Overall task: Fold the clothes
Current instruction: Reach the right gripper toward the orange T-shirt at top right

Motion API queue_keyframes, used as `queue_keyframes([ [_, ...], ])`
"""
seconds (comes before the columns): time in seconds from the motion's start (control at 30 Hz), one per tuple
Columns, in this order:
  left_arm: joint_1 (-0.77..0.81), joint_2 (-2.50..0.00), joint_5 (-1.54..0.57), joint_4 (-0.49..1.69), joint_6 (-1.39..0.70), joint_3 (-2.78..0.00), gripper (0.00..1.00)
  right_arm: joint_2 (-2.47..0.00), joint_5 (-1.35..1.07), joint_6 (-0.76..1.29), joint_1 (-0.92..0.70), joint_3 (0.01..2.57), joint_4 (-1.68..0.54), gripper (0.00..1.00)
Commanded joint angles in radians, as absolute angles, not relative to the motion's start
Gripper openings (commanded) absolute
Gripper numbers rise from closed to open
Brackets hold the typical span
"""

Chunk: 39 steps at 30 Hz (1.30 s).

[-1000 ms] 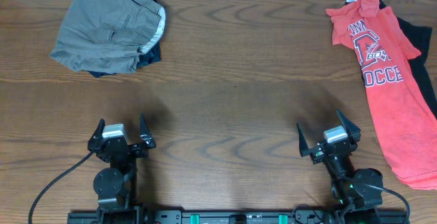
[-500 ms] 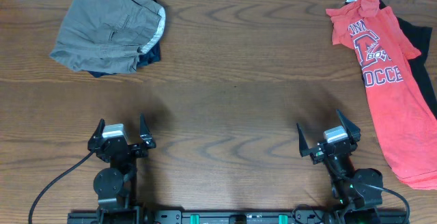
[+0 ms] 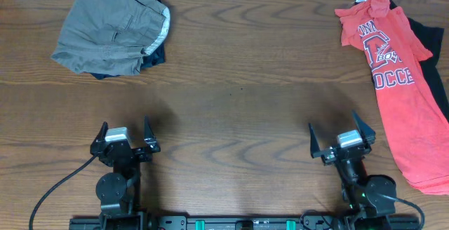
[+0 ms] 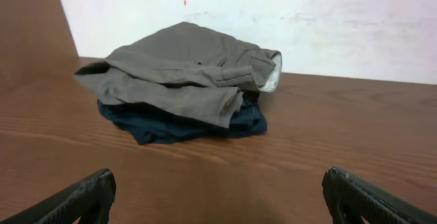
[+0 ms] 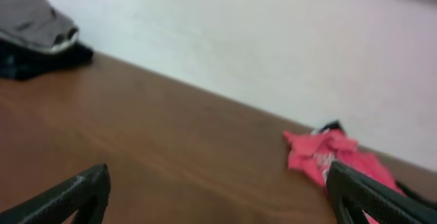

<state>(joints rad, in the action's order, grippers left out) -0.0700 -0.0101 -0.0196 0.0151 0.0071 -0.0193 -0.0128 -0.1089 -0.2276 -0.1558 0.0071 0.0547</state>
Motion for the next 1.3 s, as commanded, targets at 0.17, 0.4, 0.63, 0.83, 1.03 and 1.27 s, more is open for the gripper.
queue_keyframes([
  [0.17,-0.066,-0.065,-0.180,0.068,-0.029,-0.149,0.98,-0.020,-0.102,-0.172,-0.149,0.053,0.111,0.99],
  [0.4,-0.066,-0.355,-0.181,0.207,-0.028,-0.433,0.98,-0.159,-0.101,-0.173,-0.149,0.263,0.005,0.99],
  [0.63,-0.066,-0.696,-0.248,0.335,-0.027,-0.753,0.98,-0.492,-0.100,-0.174,-0.149,0.560,-0.105,0.99],
  [0.83,-0.066,-0.941,-0.255,0.548,0.019,-1.018,0.98,-0.862,-0.041,-0.231,-0.110,0.905,-0.341,0.99],
  [1.03,-0.066,-1.161,-0.254,0.781,0.052,-1.246,0.98,-1.241,-0.051,-0.262,-0.062,1.256,-0.602,0.99],
  [1.27,-0.066,-1.345,-0.254,0.956,0.104,-1.354,0.98,-1.558,-0.186,-0.293,-0.048,1.472,-0.707,0.99],
])
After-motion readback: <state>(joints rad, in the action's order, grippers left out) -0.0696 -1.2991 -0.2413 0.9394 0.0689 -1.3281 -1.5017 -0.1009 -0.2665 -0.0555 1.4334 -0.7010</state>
